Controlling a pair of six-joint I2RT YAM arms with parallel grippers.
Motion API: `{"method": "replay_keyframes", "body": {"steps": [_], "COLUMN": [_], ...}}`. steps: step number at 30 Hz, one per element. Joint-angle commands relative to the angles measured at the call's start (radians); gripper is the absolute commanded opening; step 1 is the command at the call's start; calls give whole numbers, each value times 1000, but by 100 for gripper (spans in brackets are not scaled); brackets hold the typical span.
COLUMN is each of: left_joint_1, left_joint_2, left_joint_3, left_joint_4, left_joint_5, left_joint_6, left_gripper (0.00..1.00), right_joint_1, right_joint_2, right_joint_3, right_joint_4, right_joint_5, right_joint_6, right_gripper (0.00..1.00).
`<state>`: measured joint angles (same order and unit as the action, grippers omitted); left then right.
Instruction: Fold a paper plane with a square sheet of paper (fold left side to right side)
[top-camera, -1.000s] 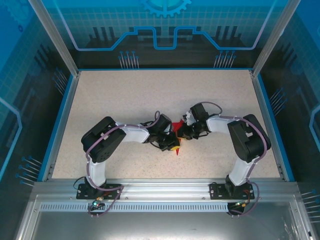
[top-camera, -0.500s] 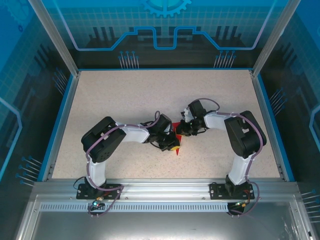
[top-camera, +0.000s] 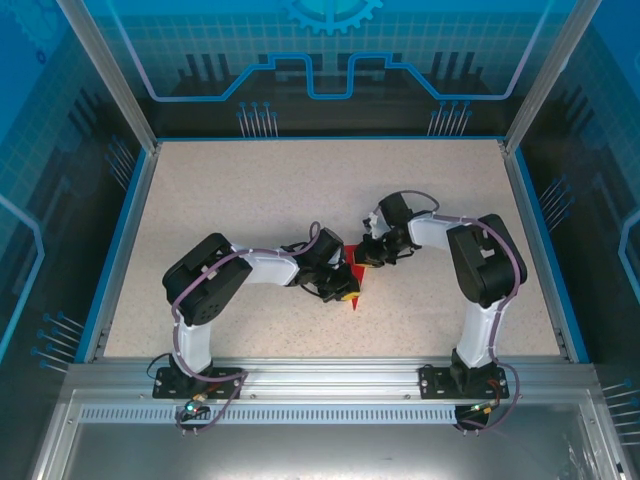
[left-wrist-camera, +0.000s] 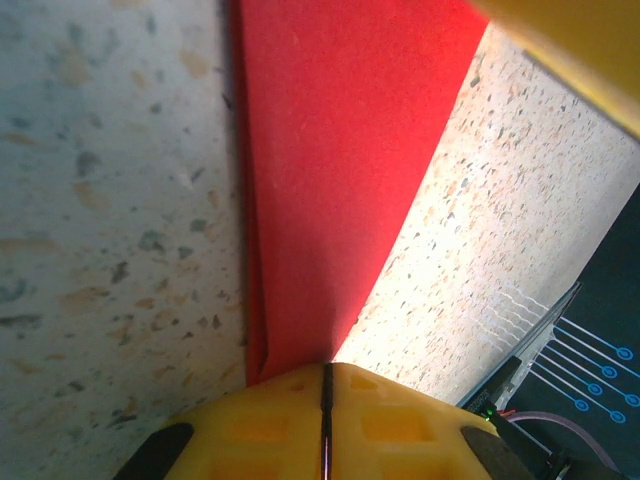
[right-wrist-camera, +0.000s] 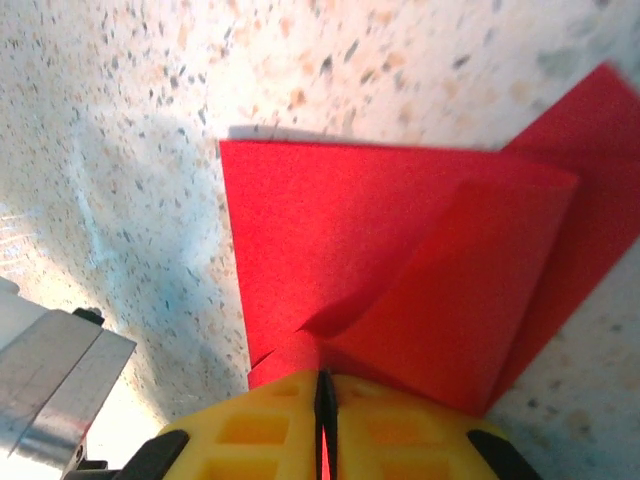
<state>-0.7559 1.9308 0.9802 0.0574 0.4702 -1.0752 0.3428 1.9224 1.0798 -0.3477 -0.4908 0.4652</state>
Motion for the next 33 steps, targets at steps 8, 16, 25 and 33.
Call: {"method": "replay_keyframes", "body": {"steps": [8,16,25,33], "left_joint_1": [-34,-34,-35,-35], "left_joint_2": [54,51,48,34], "left_joint_3": [-38,-37,-28,-19], "left_joint_4": [-159,-158,-148,-164], "left_joint_5": [-22,-24,-25,-33], "left_joint_6": [-4,-4,-13,-11], "left_gripper": [9,9,9,10], "right_joint_1": [-100,-153,-179,-115], "right_joint_2": [90,136,-21,-217], "right_joint_3": [137,189,165,-79], "right_joint_4": [-32,-37,-54,42], "right_joint_5": [96,77,51,-113], "right_joint_6": [-65,-68,-65,28], "right_gripper": [13,13,13,13]}}
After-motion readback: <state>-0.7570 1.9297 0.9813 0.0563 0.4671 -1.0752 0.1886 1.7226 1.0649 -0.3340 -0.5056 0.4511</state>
